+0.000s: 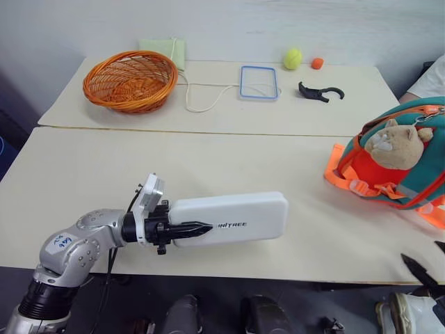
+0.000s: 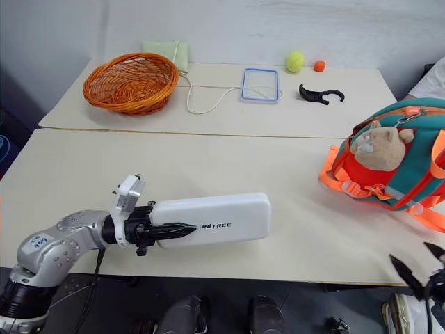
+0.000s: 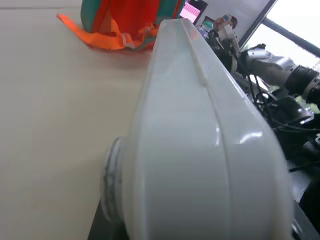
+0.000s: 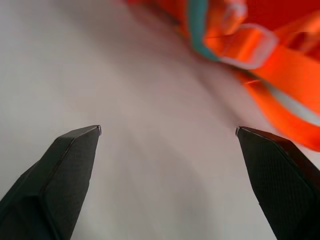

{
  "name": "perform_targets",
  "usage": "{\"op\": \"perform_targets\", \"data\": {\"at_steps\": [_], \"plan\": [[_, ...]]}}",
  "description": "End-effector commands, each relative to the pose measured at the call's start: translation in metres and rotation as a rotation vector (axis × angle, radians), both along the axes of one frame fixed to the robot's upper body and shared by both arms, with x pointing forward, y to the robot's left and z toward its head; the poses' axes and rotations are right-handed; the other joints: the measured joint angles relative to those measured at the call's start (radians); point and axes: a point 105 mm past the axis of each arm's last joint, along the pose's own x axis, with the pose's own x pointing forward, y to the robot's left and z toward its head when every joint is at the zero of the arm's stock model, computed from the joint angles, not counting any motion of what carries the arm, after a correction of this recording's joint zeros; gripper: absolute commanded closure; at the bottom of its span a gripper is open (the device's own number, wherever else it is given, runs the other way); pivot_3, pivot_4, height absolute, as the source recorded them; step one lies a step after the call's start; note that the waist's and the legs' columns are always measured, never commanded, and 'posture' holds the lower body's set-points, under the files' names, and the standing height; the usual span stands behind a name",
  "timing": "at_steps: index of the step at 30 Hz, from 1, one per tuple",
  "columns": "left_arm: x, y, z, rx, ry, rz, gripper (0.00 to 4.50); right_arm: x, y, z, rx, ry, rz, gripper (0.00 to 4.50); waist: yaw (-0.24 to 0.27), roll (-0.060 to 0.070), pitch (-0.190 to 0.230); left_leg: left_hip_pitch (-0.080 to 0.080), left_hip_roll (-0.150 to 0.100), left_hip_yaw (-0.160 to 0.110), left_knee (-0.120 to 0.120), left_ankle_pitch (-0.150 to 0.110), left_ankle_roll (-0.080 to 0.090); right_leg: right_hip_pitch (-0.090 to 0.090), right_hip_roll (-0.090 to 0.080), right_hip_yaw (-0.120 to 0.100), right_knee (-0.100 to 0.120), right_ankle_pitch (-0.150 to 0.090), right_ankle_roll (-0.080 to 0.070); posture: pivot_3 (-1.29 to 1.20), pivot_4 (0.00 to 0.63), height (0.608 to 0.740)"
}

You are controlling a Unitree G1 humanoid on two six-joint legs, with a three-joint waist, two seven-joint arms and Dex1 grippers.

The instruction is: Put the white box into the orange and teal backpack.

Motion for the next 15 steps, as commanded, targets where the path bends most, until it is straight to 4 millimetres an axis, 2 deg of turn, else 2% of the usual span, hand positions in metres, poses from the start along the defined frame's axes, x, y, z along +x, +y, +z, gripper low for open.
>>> {"op": "perform_targets", "data": {"at_steps": [1,4,6,9,12,15], "plan": [[-0.001,0.0,0.005,-0.035,-0.033,-0.004,3.15,0.013,-0.003,0.034,0.013,-0.112,0.008,0.03,-0.002,0.001,0.0,0.0,0.0,0.0,0.0,0.0,0.0,0.0,0.0,0.0,0.0,0.0,0.0,0.0,0.15,0.74],[0.0,0.001,0.001,-0.055,0.009,0.013,3.15,0.035,0.028,0.048,0.015,-0.087,0.186,0.03,-0.006,0.002,-0.001,0.0,0.0,-0.001,0.0,0.0,0.002,0.0,-0.001,0.0,0.001,0.0,0.0,0.0,0.15,0.74],[0.002,-0.001,0.0,-0.06,0.012,0.0,3.15,0.055,0.035,0.06,0.037,-0.126,0.228,0.03,-0.013,0.002,0.0,0.0,0.0,-0.002,0.0,0.0,0.002,-0.001,-0.001,0.0,0.003,0.0,0.0,0.0,0.15,0.74],[0.006,-0.005,0.006,-0.108,0.025,-0.007,3.15,0.08,0.047,0.065,0.087,-0.153,0.301,0.03,-0.013,0.002,0.0,0.0,-0.001,-0.002,0.002,0.0,0.003,-0.001,-0.001,-0.001,0.006,0.001,0.001,0.0,0.15,0.74],[0.002,-0.001,0.016,-0.164,0.075,-0.016,3.15,0.1,0.068,0.068,0.104,-0.152,0.407,0.63,-0.013,0.002,0.0,0.0,-0.001,-0.003,0.002,0.0,0.003,-0.002,-0.001,-0.001,0.008,0.001,0.001,0.0,0.15,0.74],[0.005,0.013,0.02,-0.178,0.077,0.064,3.15,0.118,0.098,0.073,0.156,-0.18,0.508,1.63,-0.016,0.002,0.0,-0.001,-0.001,-0.003,0.002,0.001,0.002,-0.003,-0.001,-0.002,0.009,0.001,0.001,0.0,0.15,0.74]]}}
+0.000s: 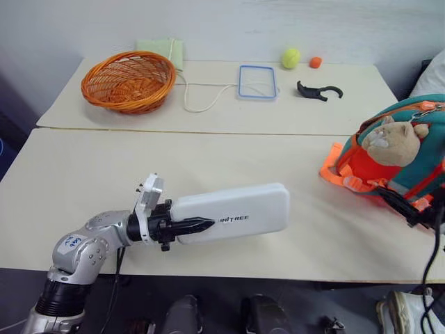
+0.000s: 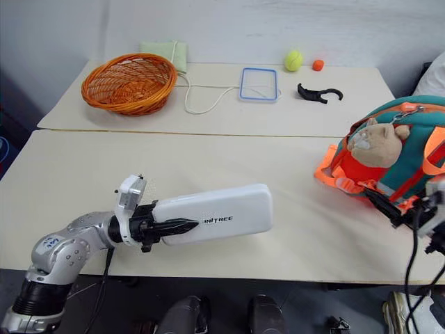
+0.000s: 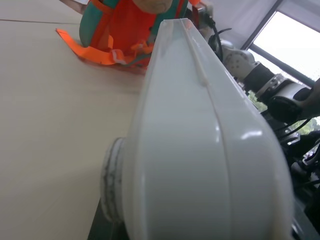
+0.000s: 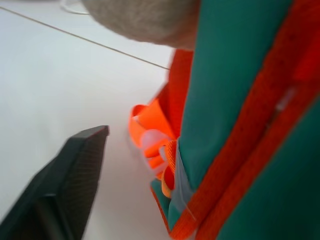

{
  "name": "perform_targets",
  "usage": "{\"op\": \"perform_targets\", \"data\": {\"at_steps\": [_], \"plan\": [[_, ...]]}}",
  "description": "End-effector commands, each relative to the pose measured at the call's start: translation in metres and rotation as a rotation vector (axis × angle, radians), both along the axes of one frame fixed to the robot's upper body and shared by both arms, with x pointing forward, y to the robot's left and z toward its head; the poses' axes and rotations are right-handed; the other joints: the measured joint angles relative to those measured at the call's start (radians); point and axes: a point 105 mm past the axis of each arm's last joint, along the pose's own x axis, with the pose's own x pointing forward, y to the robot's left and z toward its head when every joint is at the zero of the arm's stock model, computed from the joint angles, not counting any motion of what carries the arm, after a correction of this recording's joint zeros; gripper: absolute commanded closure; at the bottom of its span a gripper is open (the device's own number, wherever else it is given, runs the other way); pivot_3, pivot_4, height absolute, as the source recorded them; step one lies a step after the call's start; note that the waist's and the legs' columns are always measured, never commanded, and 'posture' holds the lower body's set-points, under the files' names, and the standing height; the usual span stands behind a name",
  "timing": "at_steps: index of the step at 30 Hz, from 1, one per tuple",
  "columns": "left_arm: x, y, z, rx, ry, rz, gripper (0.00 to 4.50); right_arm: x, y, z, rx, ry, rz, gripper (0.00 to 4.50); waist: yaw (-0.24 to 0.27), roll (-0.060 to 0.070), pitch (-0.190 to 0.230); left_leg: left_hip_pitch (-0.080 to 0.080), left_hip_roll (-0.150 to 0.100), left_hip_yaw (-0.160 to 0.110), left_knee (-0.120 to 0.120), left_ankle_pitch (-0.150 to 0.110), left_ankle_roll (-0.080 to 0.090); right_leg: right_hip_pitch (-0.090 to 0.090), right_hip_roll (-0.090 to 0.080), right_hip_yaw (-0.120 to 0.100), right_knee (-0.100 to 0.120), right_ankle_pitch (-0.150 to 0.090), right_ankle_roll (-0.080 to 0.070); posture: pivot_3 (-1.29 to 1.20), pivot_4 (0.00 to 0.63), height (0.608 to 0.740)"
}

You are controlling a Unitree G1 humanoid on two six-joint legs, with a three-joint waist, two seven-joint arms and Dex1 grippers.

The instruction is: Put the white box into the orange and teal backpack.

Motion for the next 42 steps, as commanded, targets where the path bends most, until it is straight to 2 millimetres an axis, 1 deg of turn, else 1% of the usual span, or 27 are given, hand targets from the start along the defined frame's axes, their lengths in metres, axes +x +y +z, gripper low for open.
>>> {"op": "perform_targets", "data": {"at_steps": [1,3,6,8,9,10,13,15,16,17,18,20,21,22,23,25,28,31,33,35,39,42], "plan": [[0.002,0.015,0.02,-0.05,-0.047,0.078,3.15,0.012,0.03,0.008,0.024,-0.033,0.115,1.95,-0.005,0.0,0.0,0.0,0.0,0.0,0.0,0.0,0.0,0.0,0.0,0.0,0.0,0.0,0.0,0.0,0.15,0.74],[0.01,0.024,0.029,-0.086,-0.056,0.153,3.15,0.017,0.046,0.008,0.036,-0.046,0.163,2.6,-0.004,-0.001,0.001,0.0,0.001,0.0,0.0,0.0,0.0,0.0,0.001,0.0,0.0,0.0,0.0,0.0,0.15,0.74],[0.025,0.041,0.041,-0.152,-0.054,0.296,3.15,0.024,0.077,0.016,0.11,-0.083,0.23,3.67,-0.002,-0.001,0.001,0.0,0.001,0.0,0.001,0.001,0.0,0.0,0.0,0.0,0.002,0.0,0.0,0.0,0.15,0.74],[0.029,0.051,0.046,-0.206,-0.044,0.369,3.15,0.022,0.105,0.02,0.148,-0.095,0.308,4.25,-0.003,-0.001,0.001,0.0,0.001,0.0,0.001,0.001,0.0,0.0,0.0,0.0,0.002,0.0,0.0,0.0,0.15,0.74],[0.031,0.056,0.046,-0.218,-0.035,0.406,3.15,0.02,0.124,0.022,0.153,-0.102,0.369,4.43,-0.004,-0.002,0.001,0.0,0.001,0.0,0.001,0.001,0.0,0.0,0.0,0.0,0.003,0.0,0.0,0.0,0.15,0.74],[0.033,0.059,0.046,-0.222,-0.03,0.428,3.15,0.018,0.136,0.023,0.153,-0.105,0.408,4.45,-0.005,-0.002,0.001,0.0,0.001,0.0,0.0,0.001,-0.001,-0.001,0.0,0.0,0.003,0.0,0.0,0.0,0.15,0.74],[0.041,0.073,0.043,-0.239,-0.011,0.532,3.15,0.011,0.195,0.038,0.215,-0.123,0.599,4.45,-0.009,-0.003,0.002,0.0,0.001,0.0,0.0,0.001,-0.002,-0.003,0.0,0.0,0.005,0.0,0.0,0.0,0.15,0.74],[0.051,0.089,0.039,-0.259,0.017,0.622,3.15,0.001,0.23,0.047,0.247,-0.124,0.746,4.45,-0.016,-0.004,0.002,0.0,0.001,0.0,0.0,0.001,-0.003,-0.004,0.0,0.0,0.006,0.0,0.0,0.0,0.15,0.74],[0.051,0.094,0.036,-0.265,0.042,0.629,3.15,-0.008,0.246,0.05,0.252,-0.114,0.83,4.45,-0.019,-0.004,0.002,0.0,0.001,0.0,0.0,0.002,-0.003,-0.005,0.0,0.0,0.007,0.0,0.0,0.0,0.15,0.74],[0.051,0.098,0.034,-0.258,0.046,0.644,3.15,-0.018,0.258,0.051,0.247,-0.093,0.915,4.45,-0.021,-0.004,0.002,-0.001,0.002,0.0,0.0,0.002,-0.003,-0.006,0.001,0.0,0.008,0.0,0.0,0.0,0.15,0.74],[0.05,0.102,0.032,-0.25,0.05,0.655,3.15,-0.029,0.265,0.052,0.231,-0.064,0.984,4.45,-0.021,-0.004,0.002,-0.002,0.002,0.0,-0.001,0.002,-0.004,-0.007,0.001,0.0,0.008,0.0,0.0,0.0,0.15,0.74],[0.047,0.109,0.031,-0.237,0.039,0.68,3.15,-0.042,0.268,0.051,0.223,0.001,1.061,4.45,-0.016,-0.005,0.002,-0.01,0.002,-0.001,0.0,0.002,-0.004,-0.016,0.001,-0.001,0.01,0.0,0.0,0.0,0.15,0.74],[0.045,0.114,0.032,-0.234,0.022,0.711,3.15,-0.05,0.264,0.047,0.202,0.058,1.093,4.45,-0.013,-0.005,0.002,-0.015,0.002,-0.001,0.002,0.002,-0.003,-0.019,0.001,-0.001,0.013,0.0,0.0,0.0,0.15,0.74],[0.042,0.12,0.035,-0.241,-0.004,0.742,3.15,-0.058,0.258,0.042,0.168,0.12,1.121,4.45,-0.009,-0.005,0.002,-0.017,0.001,-0.001,0.004,0.002,-0.002,-0.02,-0.001,-0.001,0.014,0.0,0.0,0.0,0.15,0.74],[0.037,0.125,0.041,-0.257,-0.04,0.773,3.15,-0.061,0.25,0.037,0.142,0.175,1.117,4.45,-0.005,-0.005,0.002,-0.017,0.0,-0.001,0.004,0.0,0.0,-0.019,-0.002,-0.001,0.014,0.0,0.0,0.0,0.15,0.74],[0.029,0.128,0.048,-0.273,-0.081,0.796,3.15,-0.057,0.239,0.035,0.127,0.206,1.057,4.45,-0.001,-0.008,0.002,-0.018,-0.002,-0.002,0.004,-0.002,0.004,-0.017,-0.005,-0.002,0.009,0.0,0.0,0.0,0.15,0.74],[0.007,0.124,0.058,-0.268,-0.154,0.78,3.15,-0.038,0.224,0.038,0.116,0.174,0.922,4.45,-0.001,-0.011,0.002,-0.019,-0.003,-0.002,0.006,-0.004,0.007,-0.016,-0.006,-0.003,0.005,0.0,0.0,0.0,0.15,0.74],[-0.004,0.122,0.075,-0.289,-0.219,0.769,3.15,-0.03,0.22,0.042,0.117,0.154,0.881,4.45,-0.002,-0.011,0.003,-0.019,-0.005,-0.002,0.008,-0.005,0.008,-0.016,-0.008,-0.003,0.003,0.001,0.001,0.0,0.15,0.74],[-0.007,0.113,0.088,-0.273,-0.28,0.753,3.15,-0.028,0.22,0.043,0.117,0.152,0.882,4.45,0.0,-0.011,0.003,-0.019,-0.004,-0.003,0.008,-0.004,0.007,-0.016,-0.008,-0.003,0.004,0.001,0.001,0.0,0.15,0.74],[-0.009,0.098,0.097,-0.262,-0.321,0.702,3.15,-0.027,0.222,0.042,0.114,0.154,0.888,4.45,0.001,-0.011,0.003,-0.019,-0.004,-0.004,0.008,-0.003,0.006,-0.016,-0.008,-0.004,0.006,0.001,0.001,0.0,0.15,0.74],[-0.004,0.073,0.101,-0.188,-0.371,0.591,3.15,-0.024,0.223,0.039,0.103,0.165,0.895,4.45,0.001,-0.011,0.003,-0.018,-0.005,-0.003,0.008,0.0,0.006,-0.015,-0.008,-0.004,0.008,0.001,0.001,0.0,0.15,0.74],[0.005,0.06,0.094,-0.09,-0.395,0.512,3.15,-0.021,0.223,0.037,0.1,0.169,0.888,4.45,0.0,-0.011,0.003,-0.018,-0.005,-0.003,0.008,0.0,0.005,-0.015,-0.007,-0.004,0.008,0.001,0.001,0.0,0.15,0.74]]}}
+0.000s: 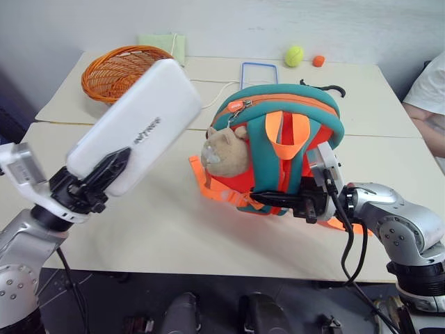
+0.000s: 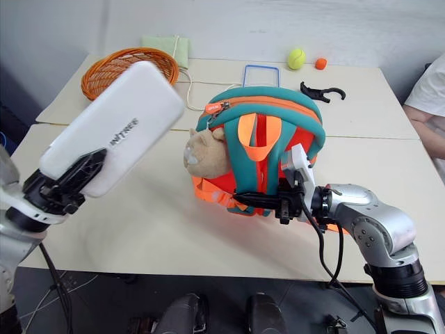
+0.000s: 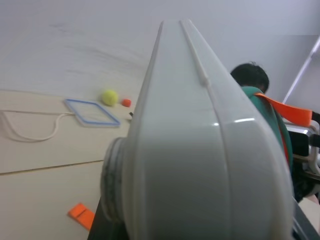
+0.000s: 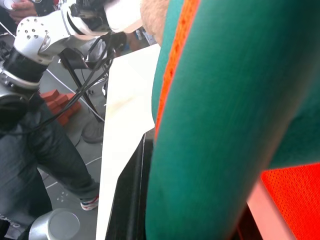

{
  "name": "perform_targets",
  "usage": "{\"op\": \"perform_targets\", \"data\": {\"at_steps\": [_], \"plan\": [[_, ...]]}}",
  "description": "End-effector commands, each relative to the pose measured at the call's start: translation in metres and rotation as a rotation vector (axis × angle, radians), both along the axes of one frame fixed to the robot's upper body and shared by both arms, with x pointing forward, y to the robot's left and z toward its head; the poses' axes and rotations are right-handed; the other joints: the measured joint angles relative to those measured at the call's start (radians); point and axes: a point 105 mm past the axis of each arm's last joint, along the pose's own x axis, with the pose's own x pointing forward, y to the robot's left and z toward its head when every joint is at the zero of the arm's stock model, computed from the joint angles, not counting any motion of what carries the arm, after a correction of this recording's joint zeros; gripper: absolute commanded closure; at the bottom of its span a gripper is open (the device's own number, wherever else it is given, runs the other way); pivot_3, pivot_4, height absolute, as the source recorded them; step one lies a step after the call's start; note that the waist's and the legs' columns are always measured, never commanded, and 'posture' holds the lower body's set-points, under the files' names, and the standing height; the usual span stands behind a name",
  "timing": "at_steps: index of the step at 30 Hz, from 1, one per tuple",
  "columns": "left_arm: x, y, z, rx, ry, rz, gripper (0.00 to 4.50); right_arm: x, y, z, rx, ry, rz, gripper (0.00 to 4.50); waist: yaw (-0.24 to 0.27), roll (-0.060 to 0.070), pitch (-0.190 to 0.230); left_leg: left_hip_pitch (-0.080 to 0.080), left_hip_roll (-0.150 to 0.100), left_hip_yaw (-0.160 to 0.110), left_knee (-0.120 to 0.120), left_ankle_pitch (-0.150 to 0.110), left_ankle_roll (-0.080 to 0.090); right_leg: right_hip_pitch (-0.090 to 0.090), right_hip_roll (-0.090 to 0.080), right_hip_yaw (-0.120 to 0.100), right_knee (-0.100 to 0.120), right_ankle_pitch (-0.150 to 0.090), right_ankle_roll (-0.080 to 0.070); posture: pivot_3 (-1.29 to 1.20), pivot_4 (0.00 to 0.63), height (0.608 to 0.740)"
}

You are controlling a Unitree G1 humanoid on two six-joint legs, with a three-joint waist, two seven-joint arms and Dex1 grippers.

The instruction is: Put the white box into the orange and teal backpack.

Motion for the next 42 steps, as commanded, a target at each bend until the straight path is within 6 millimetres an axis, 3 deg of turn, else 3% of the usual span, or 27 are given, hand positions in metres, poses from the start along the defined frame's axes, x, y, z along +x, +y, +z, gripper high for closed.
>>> {"op": "perform_targets", "data": {"at_steps": [1,5,10,13,16,22,27,28,31,33,35,37,39,42], "plan": [[0.007,-0.016,-0.003,0.141,-0.053,-0.064,3.15,0.002,0.0,0.007,0.016,-0.036,0.001,4.45,0.0,0.0,0.0,0.0,0.0,0.0,0.0,0.0,0.0,0.0,0.0,0.0,0.0,0.0,0.0,0.0,0.15,0.74],[0.021,-0.03,-0.019,0.31,-0.059,-0.141,3.15,0.003,0.001,0.005,0.012,-0.041,0.001,4.45,0.0,0.0,0.0,-0.001,0.001,0.001,0.0,0.0,-0.001,-0.001,0.002,0.001,-0.001,0.0,0.0,0.0,0.15,0.74],[0.024,-0.041,-0.022,0.483,-0.09,-0.274,3.15,0.003,0.001,0.004,0.015,-0.04,-0.008,4.45,0.002,0.0,0.0,-0.001,0.001,0.0,0.0,0.0,-0.001,-0.001,0.002,0.0,-0.001,0.0,0.0,0.0,0.15,0.74],[0.056,-0.046,-0.024,0.638,-0.118,-0.223,3.15,0.004,0.001,0.003,0.012,-0.04,-0.008,4.45,0.007,0.0,0.0,-0.001,0.0,0.0,0.0,0.0,0.0,-0.001,0.001,0.0,-0.001,0.0,0.0,0.0,0.15,0.74],[0.085,-0.077,-0.013,0.716,-0.168,-0.275,3.15,0.006,0.002,0.007,0.042,-0.073,-0.021,4.45,0.027,0.0,0.0,-0.001,0.0,0.0,0.002,0.001,0.0,0.0,0.002,-0.001,0.0,0.0,0.0,0.0,0.15,0.74],[0.116,-0.149,0.001,0.808,-0.19,-0.422,3.15,0.009,0.004,0.007,0.052,-0.086,-0.021,4.45,0.037,0.0,0.0,-0.011,0.001,0.002,0.012,-0.001,0.003,-0.006,0.005,0.001,0.006,0.002,0.003,0.0,0.15,0.74],[0.123,-0.193,0.013,0.703,-0.175,-0.492,3.15,0.008,0.008,0.006,0.061,-0.097,-0.03,4.45,0.035,0.0,0.0,-0.018,0.001,0.003,0.013,-0.002,0.003,-0.016,0.005,0.001,0.009,0.002,0.003,0.0,0.15,0.74],[0.122,-0.195,0.011,0.704,-0.177,-0.509,2.8,0.007,0.009,0.006,0.061,-0.099,-0.032,4.45,0.032,0.0,0.0,-0.019,0.001,0.003,0.013,-0.001,0.003,-0.018,0.005,0.001,0.01,0.002,0.003,0.0,0.15,0.74],[0.113,-0.19,0.003,0.734,-0.191,-0.57,1.87,0.006,0.012,0.01,0.085,-0.144,-0.04,4.45,0.023,0.0,0.0,-0.018,0.002,0.003,0.013,0.0,0.001,-0.018,0.005,0.001,0.011,0.002,0.003,0.0,0.15,0.74],[0.114,-0.181,0.011,0.688,-0.202,-0.537,1.34,0.006,0.012,0.013,0.112,-0.151,-0.055,4.45,0.022,0.0,0.0,-0.018,0.002,0.003,0.013,0.001,0.0,-0.018,0.005,0.002,0.013,0.002,0.003,0.0,0.15,0.74],[0.116,-0.154,0.021,0.639,-0.209,-0.487,0.74,0.007,0.011,0.014,0.122,-0.152,-0.081,4.45,0.019,0.0,0.0,-0.018,0.002,0.003,0.014,0.002,0.0,-0.018,0.005,0.002,0.013,0.002,0.003,0.0,0.15,0.74],[0.116,-0.125,0.016,0.685,-0.196,-0.466,0.16,0.009,0.009,0.014,0.118,-0.16,-0.103,4.45,0.009,0.0,0.001,-0.017,0.003,0.003,0.014,0.003,-0.001,-0.018,0.005,0.003,0.014,0.002,0.003,0.0,0.15,0.74],[0.114,-0.096,0.01,0.745,-0.196,-0.458,0.03,0.009,0.01,0.014,0.082,-0.214,-0.107,4.45,-0.003,0.001,0.001,-0.016,0.003,0.003,0.013,0.003,-0.002,-0.018,0.006,0.002,0.015,0.002,0.003,0.0,0.15,0.74],[0.105,-0.06,0.018,0.76,-0.232,-0.443,0.03,0.012,0.011,0.017,0.109,-0.219,-0.119,4.45,-0.003,0.001,0.001,-0.015,0.004,0.003,0.012,0.004,-0.002,-0.018,0.006,0.003,0.015,0.001,0.002,0.0,0.15,0.74]]}}
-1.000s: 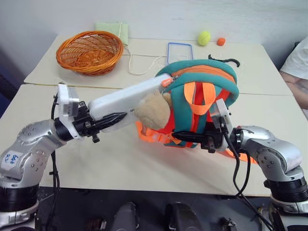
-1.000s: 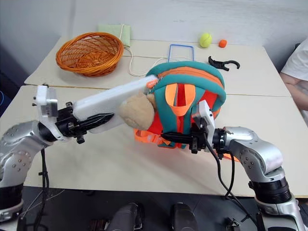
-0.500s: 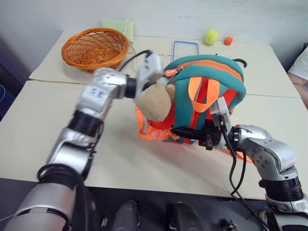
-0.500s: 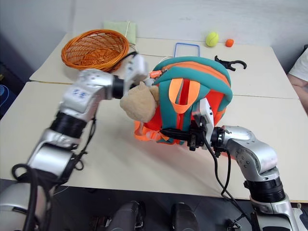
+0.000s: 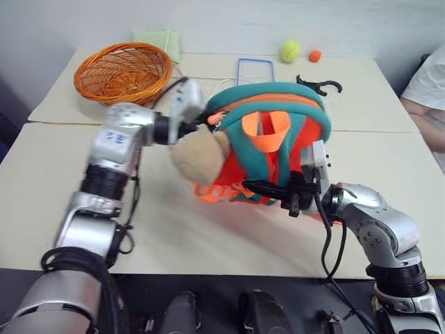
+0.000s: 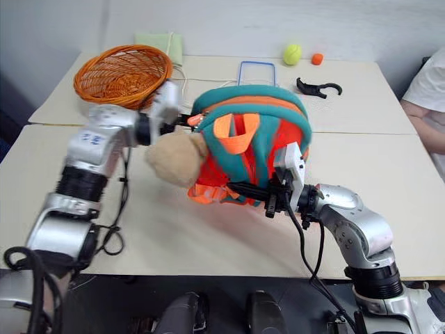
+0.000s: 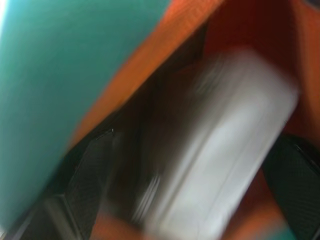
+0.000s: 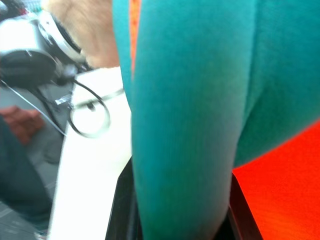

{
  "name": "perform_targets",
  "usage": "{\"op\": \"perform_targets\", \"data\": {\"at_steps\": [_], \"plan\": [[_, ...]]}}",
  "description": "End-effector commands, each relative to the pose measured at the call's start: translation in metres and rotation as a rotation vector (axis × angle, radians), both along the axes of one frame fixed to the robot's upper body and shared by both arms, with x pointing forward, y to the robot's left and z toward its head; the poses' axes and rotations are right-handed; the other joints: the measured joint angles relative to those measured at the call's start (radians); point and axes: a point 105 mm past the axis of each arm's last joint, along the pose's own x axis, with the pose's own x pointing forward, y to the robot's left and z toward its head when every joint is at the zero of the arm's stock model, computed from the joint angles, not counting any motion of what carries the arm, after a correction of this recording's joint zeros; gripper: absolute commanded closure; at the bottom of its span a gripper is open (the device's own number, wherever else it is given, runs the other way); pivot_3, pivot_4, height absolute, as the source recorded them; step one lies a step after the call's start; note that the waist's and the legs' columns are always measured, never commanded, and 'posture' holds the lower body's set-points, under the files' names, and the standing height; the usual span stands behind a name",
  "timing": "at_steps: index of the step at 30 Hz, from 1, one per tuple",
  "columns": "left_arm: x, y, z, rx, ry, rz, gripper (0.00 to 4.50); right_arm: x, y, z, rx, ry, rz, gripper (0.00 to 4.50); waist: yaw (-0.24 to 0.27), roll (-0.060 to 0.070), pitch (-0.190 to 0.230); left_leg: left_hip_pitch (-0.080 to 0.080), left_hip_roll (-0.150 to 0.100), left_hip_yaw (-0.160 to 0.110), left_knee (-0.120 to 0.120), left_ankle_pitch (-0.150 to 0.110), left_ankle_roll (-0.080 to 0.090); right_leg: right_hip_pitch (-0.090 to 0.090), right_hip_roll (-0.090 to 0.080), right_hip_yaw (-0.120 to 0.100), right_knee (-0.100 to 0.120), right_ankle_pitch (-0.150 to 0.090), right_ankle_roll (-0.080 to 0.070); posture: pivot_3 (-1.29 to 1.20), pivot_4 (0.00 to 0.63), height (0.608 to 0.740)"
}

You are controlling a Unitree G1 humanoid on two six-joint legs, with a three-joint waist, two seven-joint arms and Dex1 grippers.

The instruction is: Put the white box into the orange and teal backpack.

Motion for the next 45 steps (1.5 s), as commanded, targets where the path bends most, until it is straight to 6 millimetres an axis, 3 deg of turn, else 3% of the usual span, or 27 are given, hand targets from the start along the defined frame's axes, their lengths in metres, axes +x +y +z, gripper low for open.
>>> {"op": "perform_targets", "data": {"at_steps": [1,5,7,13,16,19,22,27,33,37,42,45], "plan": [[-0.017,0.038,0.017,0.017,-0.08,-0.027,0.03,-0.004,0.004,0.017,0.054,-0.076,0.011,4.45,0.002,0.0,0.0,0.0,0.0,0.0,0.0,0.0,0.0,0.0,0.0,0.0,0.0,0.0,0.0,0.0,0.15,0.74],[-0.038,0.066,0.022,0.027,-0.088,-0.043,0.03,0.003,0.004,0.018,0.061,-0.079,-0.006,4.45,0.003,0.0,0.0,0.0,0.0,0.0,0.001,0.0,0.0,0.0,-0.001,0.0,0.001,0.0,0.0,0.0,0.15,0.74],[-0.05,0.068,0.025,-0.011,-0.079,-0.054,0.03,0.007,0.004,0.017,0.055,-0.081,-0.016,4.45,0.006,0.0,0.0,0.0,-0.001,-0.001,0.001,0.0,0.001,0.0,-0.002,0.0,0.001,0.0,0.0,0.0,0.15,0.74],[-0.072,0.038,0.033,-0.173,-0.15,-0.028,0.03,0.01,0.006,0.011,0.033,-0.073,0.001,4.45,0.009,0.0,0.0,-0.001,-0.003,-0.003,0.003,-0.001,0.003,0.002,-0.005,0.0,0.001,0.0,0.0,0.0,0.15,0.74],[-0.074,0.025,0.045,-0.306,-0.153,0.035,0.03,0.006,0.01,0.006,-0.008,-0.087,0.041,4.45,0.005,0.0,0.0,-0.001,-0.002,-0.003,0.003,-0.001,0.003,0.002,-0.004,0.0,0.001,0.0,0.0,0.0,0.15,0.74],[-0.076,0.02,0.043,-0.367,-0.119,0.057,0.03,0.003,0.014,0.004,-0.01,-0.083,0.063,4.45,0.002,0.0,0.0,0.0,-0.002,-0.002,0.002,-0.001,0.002,0.002,-0.003,0.0,0.001,0.0,0.0,0.0,0.15,0.74],[-0.07,0.021,0.039,-0.38,-0.108,0.109,0.66,0.001,0.015,0.002,-0.013,-0.078,0.077,4.45,0.001,0.0,0.0,0.001,-0.001,-0.002,0.001,-0.001,0.002,0.002,-0.002,0.0,0.001,0.0,0.0,0.0,0.15,0.74],[-0.063,0.035,0.036,-0.429,-0.083,0.192,2.17,-0.001,0.016,0.002,-0.011,-0.086,0.079,4.45,0.003,0.0,0.0,0.001,-0.001,-0.002,0.002,0.0,0.001,0.002,-0.002,0.0,0.002,0.0,0.0,0.0,0.15,0.74],[-0.031,0.092,0.012,-0.387,-0.088,0.519,3.54,0.001,0.015,0.006,0.004,-0.115,0.046,4.45,-0.001,0.0,0.0,0.002,-0.001,-0.001,0.0,0.0,0.0,0.002,-0.001,0.001,0.002,0.0,0.0,0.0,0.15,0.74],[-0.011,0.116,-0.009,-0.383,-0.073,0.717,3.61,0.003,0.013,0.009,0.024,-0.122,0.007,4.45,0.004,0.0,0.0,0.002,-0.001,-0.001,0.001,0.0,0.0,0.002,-0.002,0.001,0.002,0.0,0.0,0.0,0.15,0.74],[-0.001,0.105,-0.07,-0.06,-0.063,0.728,3.61,0.004,0.014,0.019,0.09,-0.144,-0.023,4.45,0.002,0.0,0.0,0.003,-0.001,-0.001,0.001,0.0,0.001,0.002,-0.002,0.001,0.002,0.0,0.0,0.0,0.15,0.74],[0.003,0.091,-0.093,0.013,-0.055,0.691,3.61,0.005,0.015,0.022,0.115,-0.139,-0.034,4.45,0.003,0.0,0.0,0.003,-0.001,0.0,0.001,0.0,0.001,0.002,-0.002,0.001,0.003,0.0,0.0,0.0,0.15,0.74]]}}
